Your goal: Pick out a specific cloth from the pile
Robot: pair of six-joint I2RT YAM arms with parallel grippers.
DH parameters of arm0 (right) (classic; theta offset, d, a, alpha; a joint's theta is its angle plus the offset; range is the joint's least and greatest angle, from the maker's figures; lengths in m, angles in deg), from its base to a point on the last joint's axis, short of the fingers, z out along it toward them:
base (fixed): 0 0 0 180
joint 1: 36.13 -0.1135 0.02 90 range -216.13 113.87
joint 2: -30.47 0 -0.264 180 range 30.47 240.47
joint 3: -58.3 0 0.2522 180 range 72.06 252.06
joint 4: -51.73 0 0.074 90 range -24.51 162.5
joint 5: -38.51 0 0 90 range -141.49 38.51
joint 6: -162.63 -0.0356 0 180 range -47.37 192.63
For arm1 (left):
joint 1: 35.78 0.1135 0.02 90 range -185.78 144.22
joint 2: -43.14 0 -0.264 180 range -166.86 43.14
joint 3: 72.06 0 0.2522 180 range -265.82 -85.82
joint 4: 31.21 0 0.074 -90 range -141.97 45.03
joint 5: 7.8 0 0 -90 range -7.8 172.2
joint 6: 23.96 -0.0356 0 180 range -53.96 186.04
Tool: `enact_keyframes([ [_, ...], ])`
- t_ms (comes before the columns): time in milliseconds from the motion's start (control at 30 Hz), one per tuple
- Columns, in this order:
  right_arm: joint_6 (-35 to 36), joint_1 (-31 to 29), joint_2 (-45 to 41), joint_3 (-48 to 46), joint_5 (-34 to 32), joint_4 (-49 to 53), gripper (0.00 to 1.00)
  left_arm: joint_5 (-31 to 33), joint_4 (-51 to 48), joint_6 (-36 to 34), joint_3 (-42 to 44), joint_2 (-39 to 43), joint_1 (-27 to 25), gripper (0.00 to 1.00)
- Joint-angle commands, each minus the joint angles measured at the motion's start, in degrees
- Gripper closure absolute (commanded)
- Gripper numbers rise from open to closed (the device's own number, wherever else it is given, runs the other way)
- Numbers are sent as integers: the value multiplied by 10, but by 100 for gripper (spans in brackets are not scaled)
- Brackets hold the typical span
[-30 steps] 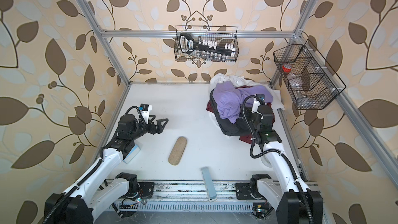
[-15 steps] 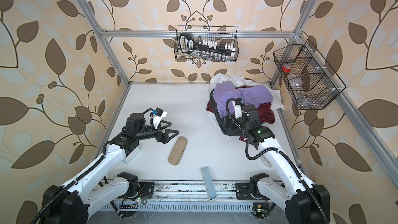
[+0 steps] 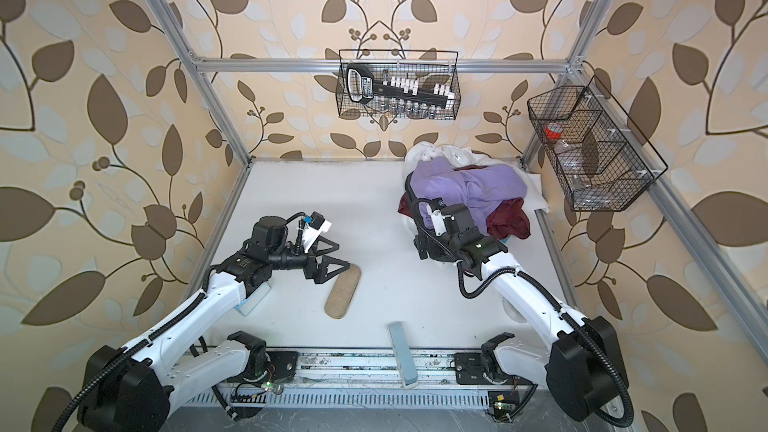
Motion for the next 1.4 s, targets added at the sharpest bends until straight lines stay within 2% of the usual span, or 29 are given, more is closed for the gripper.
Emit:
enact_keyframes([
  [0, 6, -7, 19, 11, -31, 7, 3, -16, -12, -22, -24, -3, -6, 1],
  [200, 5, -26, 65, 19, -47, 26, 12, -13, -21, -25, -28, -11, -7, 1],
  [533, -8, -31, 112, 28, -113, 18, 19, -11, -25, -27, -30, -14, -9, 1],
  [833, -8, -30, 175, 48, -160, -1, 19, -6, -24, -27, -29, -10, -11, 1],
  [1100, -9, -27, 209, 52, -178, -18, 26, -2, -26, -33, -28, -8, -12, 1],
  [1367, -17, -26, 252, 58, -181, -22, 22, 6, -27, -34, -27, -5, -12, 1],
])
